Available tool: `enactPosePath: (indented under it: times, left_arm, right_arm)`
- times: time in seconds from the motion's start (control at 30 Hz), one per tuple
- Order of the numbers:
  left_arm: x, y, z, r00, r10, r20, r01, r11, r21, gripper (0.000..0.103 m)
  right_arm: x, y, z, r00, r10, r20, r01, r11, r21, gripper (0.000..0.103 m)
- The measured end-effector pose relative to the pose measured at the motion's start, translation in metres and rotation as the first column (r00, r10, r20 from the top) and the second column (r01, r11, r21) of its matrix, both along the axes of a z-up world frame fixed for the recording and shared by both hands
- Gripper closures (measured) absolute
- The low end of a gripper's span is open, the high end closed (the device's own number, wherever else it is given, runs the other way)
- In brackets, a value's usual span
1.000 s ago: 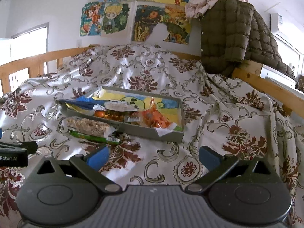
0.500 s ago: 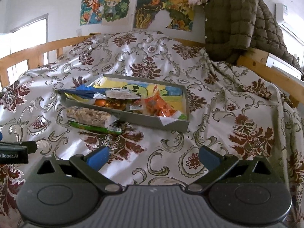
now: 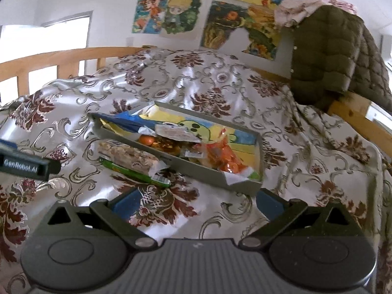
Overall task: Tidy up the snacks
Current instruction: 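Move both tools toward the nut rice bar and green tube beside the tray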
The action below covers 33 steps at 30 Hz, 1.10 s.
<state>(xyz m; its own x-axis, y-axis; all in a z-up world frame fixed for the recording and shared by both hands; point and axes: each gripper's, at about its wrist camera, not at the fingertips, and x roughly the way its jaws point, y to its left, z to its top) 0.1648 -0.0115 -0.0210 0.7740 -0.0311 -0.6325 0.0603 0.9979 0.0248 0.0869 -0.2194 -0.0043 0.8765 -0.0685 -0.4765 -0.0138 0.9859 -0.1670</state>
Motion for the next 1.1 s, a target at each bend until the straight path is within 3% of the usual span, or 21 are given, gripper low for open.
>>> enactPosePath:
  times: [0.4,0.87,1.1]
  left_arm:
    - [0.035,-0.011,-0.007,0.996,-0.09,-0.016,0.09,0.996,0.013,0.001]
    - [0.08,-0.019,-0.016,0.993,-0.116,-0.002,0.116,0.993,0.021,0.001]
    - [0.096,-0.015,-0.025,0.994,-0.103,-0.031,0.103,0.995,-0.001,0.001]
  right_arm:
    - [0.028,-0.002,-0.012,0.999,0.043,-0.027,-0.043,0.999,-0.028,0.0]
    - [0.069,0.003,-0.029,0.987,0.135,-0.092,-0.136,0.991,0.001,0.0]
    - [0.088,0.01,-0.042,0.964,0.211,-0.164,-0.208,0.978,0.037,0.0]
